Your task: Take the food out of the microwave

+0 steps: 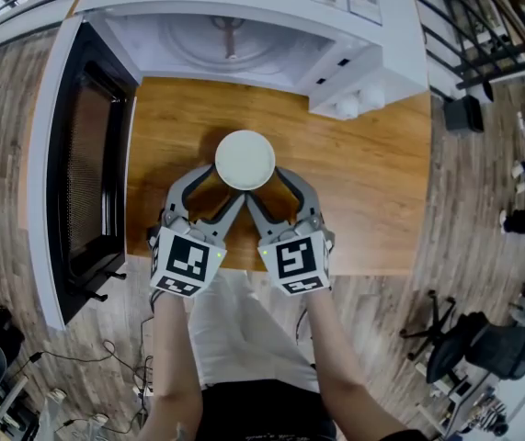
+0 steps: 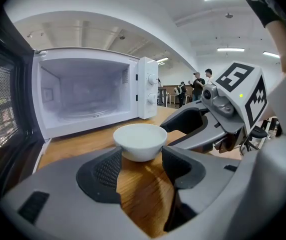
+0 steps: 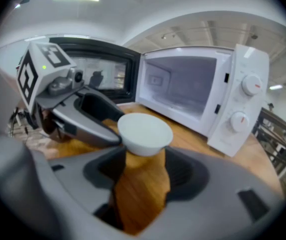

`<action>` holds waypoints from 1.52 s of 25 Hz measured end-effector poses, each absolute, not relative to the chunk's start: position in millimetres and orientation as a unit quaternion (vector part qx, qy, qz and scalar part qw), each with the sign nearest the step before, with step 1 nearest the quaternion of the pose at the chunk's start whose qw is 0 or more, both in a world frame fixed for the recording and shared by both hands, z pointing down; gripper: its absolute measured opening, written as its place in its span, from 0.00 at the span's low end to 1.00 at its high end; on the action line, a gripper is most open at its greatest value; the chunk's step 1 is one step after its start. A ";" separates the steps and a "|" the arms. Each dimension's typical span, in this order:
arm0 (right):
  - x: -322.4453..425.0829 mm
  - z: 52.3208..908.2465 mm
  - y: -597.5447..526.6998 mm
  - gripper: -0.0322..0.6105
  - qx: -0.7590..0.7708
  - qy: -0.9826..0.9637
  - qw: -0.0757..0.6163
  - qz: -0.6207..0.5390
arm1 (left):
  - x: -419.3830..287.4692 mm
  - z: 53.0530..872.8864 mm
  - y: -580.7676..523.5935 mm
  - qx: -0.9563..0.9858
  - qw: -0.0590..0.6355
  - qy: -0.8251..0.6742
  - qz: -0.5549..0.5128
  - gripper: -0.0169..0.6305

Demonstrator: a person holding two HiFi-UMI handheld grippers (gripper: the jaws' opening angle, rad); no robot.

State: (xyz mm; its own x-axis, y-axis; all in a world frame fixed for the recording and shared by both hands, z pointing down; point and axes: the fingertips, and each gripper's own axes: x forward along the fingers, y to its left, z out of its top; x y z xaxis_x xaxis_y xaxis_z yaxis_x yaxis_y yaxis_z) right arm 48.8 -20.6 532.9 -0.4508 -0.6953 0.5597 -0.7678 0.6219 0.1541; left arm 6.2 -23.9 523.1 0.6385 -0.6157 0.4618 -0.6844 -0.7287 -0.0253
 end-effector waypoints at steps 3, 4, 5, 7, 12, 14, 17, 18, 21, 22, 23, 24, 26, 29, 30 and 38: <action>49.4 533.4 -20.4 0.45 0.428 -0.849 0.303 0.059 | 6.0 524.6 -23.4 0.901 0.079 -0.362 0.225 0.45; 49.1 533.5 -20.5 0.45 0.427 -0.850 0.303 0.057 | 5.3 526.1 -22.7 0.901 0.082 -0.363 0.225 0.46; 48.8 533.7 -20.4 0.45 0.426 -0.850 0.303 0.055 | 4.4 527.5 -21.9 0.899 0.085 -0.364 0.227 0.45; 48.5 534.2 -19.6 0.45 0.423 -0.851 0.306 0.052 | 3.0 529.5 -20.6 0.898 0.089 -0.365 0.230 0.45; 48.7 535.1 -17.5 0.45 0.413 -0.854 0.315 0.042 | 3.1 530.7 -18.9 0.900 0.081 -0.359 0.231 0.45; 48.3 535.1 -17.9 0.45 0.413 -0.854 0.313 0.042 | 2.7 531.4 -18.9 0.900 0.082 -0.359 0.233 0.45; 48.5 535.4 -18.0 0.45 0.414 -0.855 0.311 0.042 | 2.7 532.7 -18.1 0.899 0.085 -0.359 0.235 0.45; 48.8 535.8 -18.0 0.45 0.414 -0.854 0.311 0.042 | 2.8 533.1 -18.0 0.899 0.085 -0.359 0.235 0.45; 49.8 536.2 -18.0 0.45 0.417 -0.853 0.311 0.044 | 3.2 533.0 -18.6 0.899 0.084 -0.359 0.235 0.45; 49.3 535.9 -17.9 0.45 0.415 -0.853 0.312 0.045 | 3.3 533.1 -18.7 0.899 0.085 -0.360 0.236 0.45; 48.8 535.7 -17.9 0.45 0.415 -0.854 0.312 0.046 | 3.3 533.2 -18.7 0.899 0.085 -0.360 0.236 0.45; 48.5 535.7 -18.0 0.45 0.414 -0.854 0.310 0.046 | 3.4 533.3 -18.6 0.899 0.085 -0.360 0.235 0.45; 48.4 535.8 -18.1 0.45 0.414 -0.854 0.311 0.045 | 3.3 533.4 -18.5 0.899 0.085 -0.360 0.235 0.45; 48.8 536.1 -18.3 0.45 0.410 -0.854 0.318 0.044 | 3.0 533.4 -18.7 0.898 0.079 -0.359 0.240 0.45; 49.0 536.3 -18.3 0.45 0.410 -0.853 0.319 0.044 | 2.8 533.2 -19.0 0.898 0.077 -0.359 0.241 0.45; 61.3 532.8 -15.9 0.45 0.423 -0.846 0.320 0.046 | -1.8 528.7 -16.9 0.897 0.061 -0.363 0.246 0.46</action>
